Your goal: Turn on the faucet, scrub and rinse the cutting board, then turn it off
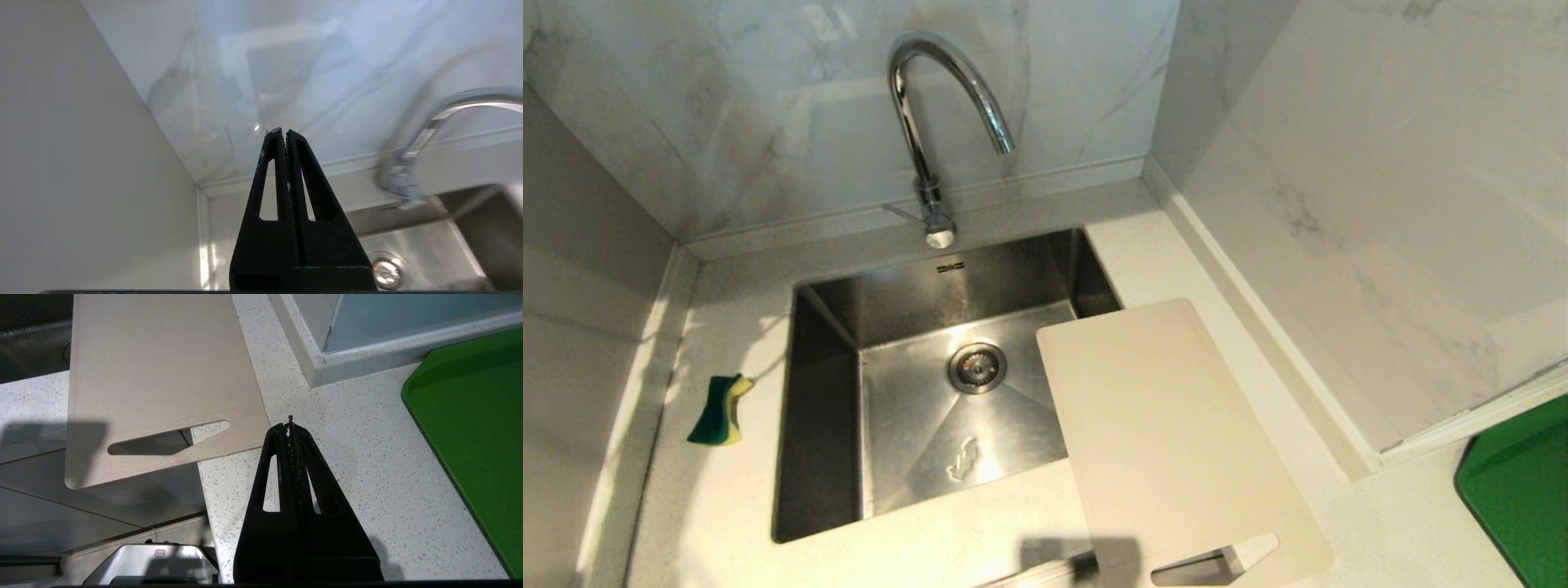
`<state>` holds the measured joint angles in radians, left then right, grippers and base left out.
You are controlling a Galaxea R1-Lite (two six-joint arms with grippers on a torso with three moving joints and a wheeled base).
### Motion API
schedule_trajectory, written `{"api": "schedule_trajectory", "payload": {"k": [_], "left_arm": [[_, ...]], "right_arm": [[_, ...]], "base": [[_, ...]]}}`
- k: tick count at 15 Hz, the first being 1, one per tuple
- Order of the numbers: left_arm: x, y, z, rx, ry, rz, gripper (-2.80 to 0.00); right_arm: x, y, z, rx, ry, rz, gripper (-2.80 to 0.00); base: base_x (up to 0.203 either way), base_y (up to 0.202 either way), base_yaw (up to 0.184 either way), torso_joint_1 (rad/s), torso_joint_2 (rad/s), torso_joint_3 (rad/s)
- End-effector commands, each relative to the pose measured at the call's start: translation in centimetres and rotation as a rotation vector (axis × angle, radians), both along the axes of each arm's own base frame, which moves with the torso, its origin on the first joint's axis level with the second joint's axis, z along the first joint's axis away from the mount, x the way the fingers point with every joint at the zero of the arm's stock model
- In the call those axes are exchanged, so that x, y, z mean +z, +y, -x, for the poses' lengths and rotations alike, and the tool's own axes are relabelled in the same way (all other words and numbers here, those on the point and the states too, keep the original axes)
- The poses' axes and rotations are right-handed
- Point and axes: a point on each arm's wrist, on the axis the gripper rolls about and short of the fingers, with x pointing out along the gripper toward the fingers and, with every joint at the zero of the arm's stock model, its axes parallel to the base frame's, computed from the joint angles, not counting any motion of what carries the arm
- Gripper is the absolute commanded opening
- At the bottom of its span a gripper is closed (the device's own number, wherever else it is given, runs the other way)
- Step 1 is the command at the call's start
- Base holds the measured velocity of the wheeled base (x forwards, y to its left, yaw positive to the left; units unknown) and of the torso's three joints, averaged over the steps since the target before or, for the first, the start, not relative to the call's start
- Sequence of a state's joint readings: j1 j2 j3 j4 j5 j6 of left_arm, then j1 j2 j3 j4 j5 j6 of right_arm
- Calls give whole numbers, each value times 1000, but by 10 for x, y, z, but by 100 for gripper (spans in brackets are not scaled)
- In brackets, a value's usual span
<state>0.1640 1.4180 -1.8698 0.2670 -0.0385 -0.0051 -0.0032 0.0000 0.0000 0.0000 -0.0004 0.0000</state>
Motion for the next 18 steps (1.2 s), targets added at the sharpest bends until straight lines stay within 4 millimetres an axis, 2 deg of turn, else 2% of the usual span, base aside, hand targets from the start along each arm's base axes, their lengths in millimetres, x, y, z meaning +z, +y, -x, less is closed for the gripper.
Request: {"api": "schedule_trajectory", "payload": {"k": [1, 3, 6, 9, 12, 16, 18], "left_arm": [[15, -10, 61, -15, -87, -16, -280], [17, -17, 98, -21, -126, -23, -280], [9, -25, 149, -20, -181, -32, -280], [-13, -32, 193, -18, -205, -37, -280], [-55, -38, 225, -17, -180, -33, -280], [-127, -38, 234, -56, -55, -1, -280], [-157, -36, 239, -88, -20, 15, -280]], "right_arm": [[0, 0, 0, 1, 0, 0, -280], [0, 0, 0, 1, 0, 0, -280], [0, 0, 0, 1, 0, 0, -280], [0, 0, 0, 1, 0, 0, -280], [0, 0, 0, 1, 0, 0, -280], [0, 0, 0, 1, 0, 0, -280], [0, 0, 0, 1, 0, 0, -280]], "base": [[0, 0, 0, 0, 0, 0], [0, 0, 0, 0, 0, 0], [0, 0, 0, 0, 0, 0], [0, 0, 0, 0, 0, 0], [0, 0, 0, 0, 0, 0], [0, 0, 0, 0, 0, 0], [0, 0, 0, 0, 0, 0]]}}
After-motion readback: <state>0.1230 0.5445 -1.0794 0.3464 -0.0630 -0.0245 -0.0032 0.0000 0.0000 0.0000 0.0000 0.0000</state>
